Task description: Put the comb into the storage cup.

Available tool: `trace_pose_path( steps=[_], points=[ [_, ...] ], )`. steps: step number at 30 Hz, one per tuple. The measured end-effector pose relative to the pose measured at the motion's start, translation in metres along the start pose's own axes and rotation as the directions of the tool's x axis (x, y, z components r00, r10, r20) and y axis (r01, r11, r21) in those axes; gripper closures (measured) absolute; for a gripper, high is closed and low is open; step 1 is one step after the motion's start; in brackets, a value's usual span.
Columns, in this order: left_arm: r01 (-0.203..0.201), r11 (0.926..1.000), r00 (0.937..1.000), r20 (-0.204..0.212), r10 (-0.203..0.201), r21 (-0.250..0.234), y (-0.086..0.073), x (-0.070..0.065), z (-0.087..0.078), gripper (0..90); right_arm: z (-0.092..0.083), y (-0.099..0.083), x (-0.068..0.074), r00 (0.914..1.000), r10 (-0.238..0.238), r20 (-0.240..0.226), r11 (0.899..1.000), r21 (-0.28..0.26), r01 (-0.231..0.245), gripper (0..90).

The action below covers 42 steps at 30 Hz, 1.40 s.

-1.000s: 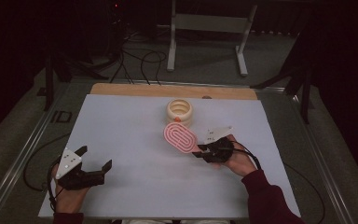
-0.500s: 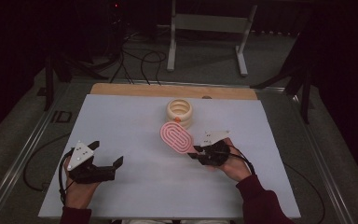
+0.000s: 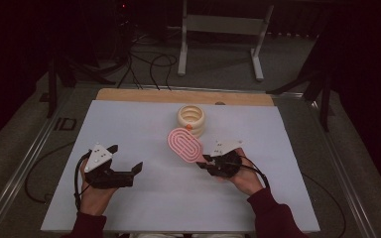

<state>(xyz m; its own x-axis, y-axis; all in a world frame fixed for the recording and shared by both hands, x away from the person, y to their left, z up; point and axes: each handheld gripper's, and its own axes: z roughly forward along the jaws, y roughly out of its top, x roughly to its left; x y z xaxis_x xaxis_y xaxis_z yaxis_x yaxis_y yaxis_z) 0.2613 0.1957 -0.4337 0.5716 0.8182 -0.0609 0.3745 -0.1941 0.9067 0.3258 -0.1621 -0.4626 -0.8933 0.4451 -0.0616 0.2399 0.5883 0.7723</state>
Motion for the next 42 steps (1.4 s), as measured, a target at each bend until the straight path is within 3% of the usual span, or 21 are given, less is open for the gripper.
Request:
trace_pose_path(
  steps=[13,30,42],
  points=[
    [-0.004,1.0,0.9988,0.048,0.004,-0.002,0.013,-0.013,0.021,0.0,0.004,0.003,0.004,0.9999,0.015,0.008,0.999,-0.032,-0.015,70.9],
    [0.018,0.9998,0.9933,0.114,-0.019,0.009,0.023,-0.029,0.046,0.2,0.006,0.006,0.009,0.9997,0.021,0.012,0.998,-0.06,-0.021,70.9],
    [0.054,0.9984,0.9833,0.173,-0.056,0.02,0.026,-0.037,0.06,2.8,0.011,0.008,0.014,0.9998,0.021,0.007,0.996,-0.084,-0.02,70.9]
  ],
)
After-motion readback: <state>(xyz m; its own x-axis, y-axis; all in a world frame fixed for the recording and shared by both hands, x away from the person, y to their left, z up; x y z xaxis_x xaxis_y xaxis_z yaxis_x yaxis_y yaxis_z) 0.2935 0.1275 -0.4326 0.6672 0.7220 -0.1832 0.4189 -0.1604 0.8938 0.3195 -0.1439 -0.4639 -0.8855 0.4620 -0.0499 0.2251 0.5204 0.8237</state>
